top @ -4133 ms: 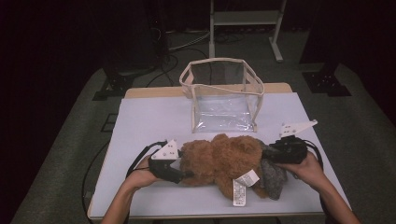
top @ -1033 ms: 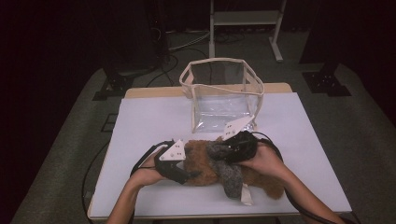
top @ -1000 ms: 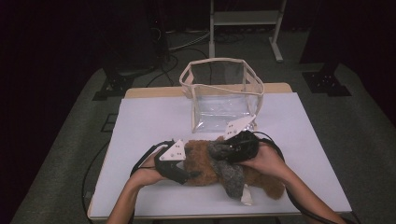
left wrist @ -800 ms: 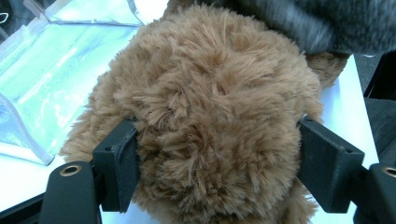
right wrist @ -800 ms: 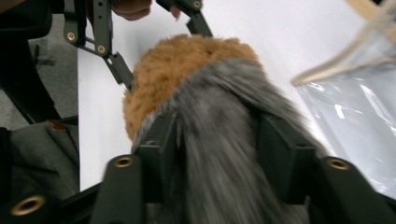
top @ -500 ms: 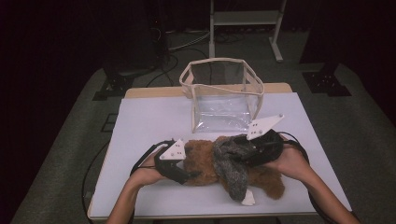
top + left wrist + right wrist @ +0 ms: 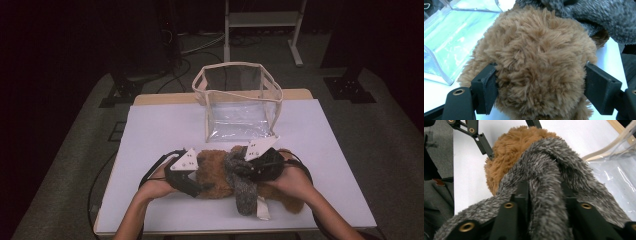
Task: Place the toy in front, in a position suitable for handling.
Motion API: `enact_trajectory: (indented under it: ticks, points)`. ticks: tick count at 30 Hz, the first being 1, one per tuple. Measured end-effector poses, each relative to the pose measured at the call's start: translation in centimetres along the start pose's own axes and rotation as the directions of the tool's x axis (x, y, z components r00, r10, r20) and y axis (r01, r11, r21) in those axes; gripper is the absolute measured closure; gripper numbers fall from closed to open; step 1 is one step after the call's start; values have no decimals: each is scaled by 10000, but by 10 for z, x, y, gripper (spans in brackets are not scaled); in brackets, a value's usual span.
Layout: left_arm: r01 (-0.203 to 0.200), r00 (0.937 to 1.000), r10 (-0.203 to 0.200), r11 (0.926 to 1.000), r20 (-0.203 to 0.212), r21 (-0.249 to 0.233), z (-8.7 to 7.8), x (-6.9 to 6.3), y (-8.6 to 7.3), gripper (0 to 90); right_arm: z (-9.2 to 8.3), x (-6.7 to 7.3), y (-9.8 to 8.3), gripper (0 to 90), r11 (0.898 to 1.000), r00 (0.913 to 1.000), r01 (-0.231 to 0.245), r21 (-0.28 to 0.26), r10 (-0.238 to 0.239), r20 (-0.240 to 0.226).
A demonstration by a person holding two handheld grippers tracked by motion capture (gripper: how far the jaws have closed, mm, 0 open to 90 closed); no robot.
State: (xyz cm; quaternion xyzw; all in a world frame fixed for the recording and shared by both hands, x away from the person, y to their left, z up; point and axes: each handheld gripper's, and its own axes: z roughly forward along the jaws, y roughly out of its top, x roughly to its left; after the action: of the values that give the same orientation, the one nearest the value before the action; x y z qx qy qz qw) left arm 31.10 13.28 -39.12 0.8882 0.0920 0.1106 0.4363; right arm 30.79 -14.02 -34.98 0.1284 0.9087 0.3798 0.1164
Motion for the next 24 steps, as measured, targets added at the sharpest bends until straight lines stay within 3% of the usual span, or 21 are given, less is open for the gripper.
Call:
enact_trajectory:
  ticks: [4, 8, 12, 15, 19, 24]
  points:
    - [330, 9994, -329, 9993, -53, 148, -5, 2, -7, 199, -14, -9, -12, 735, 9981, 9986, -534, -312, 534, -6]
    - [396, 9992, -395, 9992, 84, -108, -5, 3, -9, 333, -24, -16, -21, 746, 9899, 9922, -1238, -689, 1222, -263]
    - [583, 9983, -581, 9980, 79, -224, -2, 2, -7, 373, -23, -15, -11, 751, 9902, 9924, -1178, -749, 1147, -445]
    - [454, 9989, -451, 9987, 106, -247, 1, -2, -4, 379, -14, -13, 5, 750, 9916, 9915, -975, -854, 894, -944]
    - [194, 9998, -193, 9996, 76, -184, 4, -5, -1, 382, 9, -11, 30, 751, 9967, 9895, -592, -559, 512, -1350]
    - [124, 9999, -121, 9996, 100, -238, 3, -6, -2, 389, 38, -21, 54, 751, 9941, 9822, -1035, -319, 971, -1611]
